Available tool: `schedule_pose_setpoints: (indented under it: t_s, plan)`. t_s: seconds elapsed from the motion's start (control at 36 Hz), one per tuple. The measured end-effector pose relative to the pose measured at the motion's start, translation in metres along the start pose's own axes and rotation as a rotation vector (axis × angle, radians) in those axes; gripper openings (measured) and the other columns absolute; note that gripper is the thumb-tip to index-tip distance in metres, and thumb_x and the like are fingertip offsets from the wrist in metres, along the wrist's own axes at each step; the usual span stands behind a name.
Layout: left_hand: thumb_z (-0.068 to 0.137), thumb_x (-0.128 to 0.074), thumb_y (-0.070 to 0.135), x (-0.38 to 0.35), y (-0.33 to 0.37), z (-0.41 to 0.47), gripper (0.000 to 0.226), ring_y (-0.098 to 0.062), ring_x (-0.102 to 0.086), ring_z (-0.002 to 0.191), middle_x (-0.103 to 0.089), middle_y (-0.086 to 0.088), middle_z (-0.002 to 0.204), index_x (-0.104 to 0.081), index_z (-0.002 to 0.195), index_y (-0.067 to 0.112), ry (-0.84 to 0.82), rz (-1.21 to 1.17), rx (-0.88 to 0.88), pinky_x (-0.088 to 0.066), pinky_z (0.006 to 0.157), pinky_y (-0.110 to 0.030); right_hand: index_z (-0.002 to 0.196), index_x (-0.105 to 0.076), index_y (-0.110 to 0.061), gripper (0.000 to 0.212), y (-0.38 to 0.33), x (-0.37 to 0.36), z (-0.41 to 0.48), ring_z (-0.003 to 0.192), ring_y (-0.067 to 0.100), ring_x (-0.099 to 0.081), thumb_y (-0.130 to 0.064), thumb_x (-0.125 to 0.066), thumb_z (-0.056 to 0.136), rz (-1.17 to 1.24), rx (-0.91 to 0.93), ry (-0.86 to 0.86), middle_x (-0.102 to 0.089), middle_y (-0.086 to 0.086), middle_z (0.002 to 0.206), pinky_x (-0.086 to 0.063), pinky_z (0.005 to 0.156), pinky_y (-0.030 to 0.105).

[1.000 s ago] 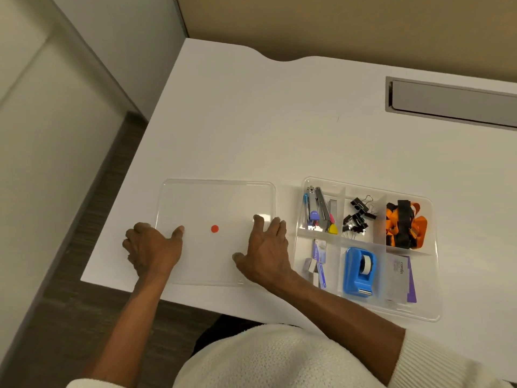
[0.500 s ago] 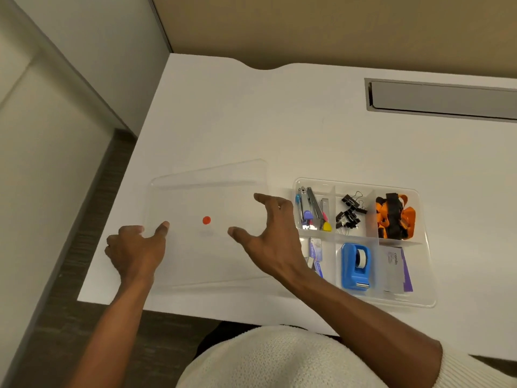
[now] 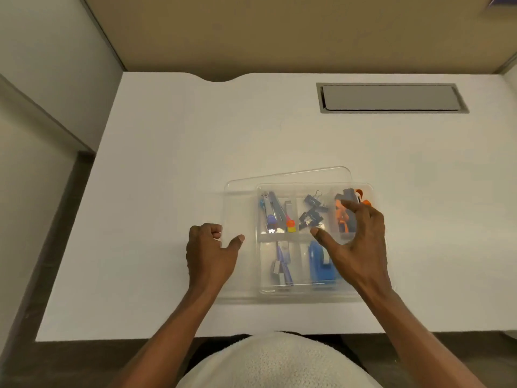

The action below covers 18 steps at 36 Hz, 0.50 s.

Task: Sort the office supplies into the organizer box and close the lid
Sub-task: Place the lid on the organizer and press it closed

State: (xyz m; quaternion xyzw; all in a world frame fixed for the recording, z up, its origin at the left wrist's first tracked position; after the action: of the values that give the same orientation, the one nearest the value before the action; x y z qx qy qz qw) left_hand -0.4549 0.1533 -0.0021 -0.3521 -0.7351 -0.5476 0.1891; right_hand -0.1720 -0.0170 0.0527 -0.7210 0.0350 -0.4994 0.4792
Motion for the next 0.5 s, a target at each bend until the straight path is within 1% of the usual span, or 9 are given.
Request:
schedule_pose_setpoints:
  t_s: [0.08, 0.19, 0.28, 0.33, 0.42, 0.5]
  plan:
    - [0.079, -0.088, 0.039, -0.025, 0.014, -0.014, 0.053, -0.019, -0.065, 0.097, -0.055, 0.001, 0.116, -0.061, 0.119, 0.016, -0.053, 0.023, -0.056, -0.060, 0.087, -0.039, 0.141, -0.049, -0.028, 0.081, 0.028, 0.019, -0.003, 0.136, 0.026, -0.045, -0.051, -0.086, 0.073, -0.042, -0.024, 0.034, -0.046, 0.004, 0.146, -0.047, 0.106, 0.057]
    - [0.080, -0.089, 0.034, -0.051, 0.028, -0.030, 0.054, -0.018, -0.062, 0.095, -0.051, 0.006, 0.111, -0.058, 0.121, 0.016, -0.090, 0.073, -0.128, -0.058, 0.083, -0.034, 0.142, -0.049, -0.027, 0.087, 0.065, 0.031, -0.006, 0.136, 0.030, -0.046, -0.060, -0.084, 0.070, -0.080, -0.100, 0.044, -0.045, 0.007, 0.148, -0.045, 0.107, 0.061]
    - [0.081, -0.087, 0.031, -0.064, 0.034, -0.038, 0.049, -0.019, -0.061, 0.096, -0.052, 0.006, 0.109, -0.056, 0.117, 0.018, -0.098, 0.101, -0.170, -0.056, 0.080, -0.033, 0.145, -0.047, -0.028, 0.087, 0.084, 0.033, -0.006, 0.139, 0.029, -0.043, -0.054, -0.085, 0.071, -0.089, -0.109, 0.023, -0.043, 0.008, 0.150, -0.045, 0.109, 0.059]
    - [0.082, -0.086, 0.030, -0.070, 0.035, -0.040, 0.049, -0.020, -0.061, 0.098, -0.055, 0.003, 0.110, -0.056, 0.118, 0.017, -0.090, 0.124, -0.188, -0.057, 0.081, -0.036, 0.148, -0.045, -0.029, 0.090, 0.092, 0.030, -0.002, 0.141, 0.029, -0.040, -0.049, -0.087, 0.072, -0.094, -0.097, -0.001, -0.040, 0.009, 0.153, -0.047, 0.108, 0.056]
    - [0.084, -0.084, 0.036, -0.075, 0.035, -0.036, 0.046, -0.023, -0.062, 0.099, -0.059, -0.002, 0.109, -0.057, 0.115, 0.014, -0.082, 0.198, -0.215, -0.058, 0.083, -0.042, 0.152, -0.041, -0.029, 0.096, 0.098, 0.021, 0.003, 0.143, 0.032, -0.038, -0.049, -0.088, 0.071, -0.138, -0.046, -0.059, -0.033, 0.009, 0.157, -0.048, 0.106, 0.049]
    - [0.087, -0.077, 0.047, -0.079, 0.037, -0.034, 0.047, -0.023, -0.062, 0.098, -0.061, -0.003, 0.107, -0.055, 0.111, 0.014, -0.097, 0.298, -0.228, -0.058, 0.079, -0.040, 0.150, -0.044, -0.028, 0.091, 0.104, 0.018, 0.009, 0.138, 0.034, -0.044, -0.050, -0.087, 0.073, -0.176, -0.029, -0.071, -0.032, 0.008, 0.156, -0.054, 0.100, 0.050]
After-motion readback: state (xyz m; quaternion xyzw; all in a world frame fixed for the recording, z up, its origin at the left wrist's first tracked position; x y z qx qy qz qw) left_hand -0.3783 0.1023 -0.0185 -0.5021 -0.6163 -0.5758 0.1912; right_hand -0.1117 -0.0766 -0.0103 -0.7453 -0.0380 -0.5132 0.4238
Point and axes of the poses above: each hand's wrist, its own z-axis towards the middle knuckle, its own x-axis out of the back of the hand, y = z × x, the point moved 10 cm from there along z, towards the middle knuckle
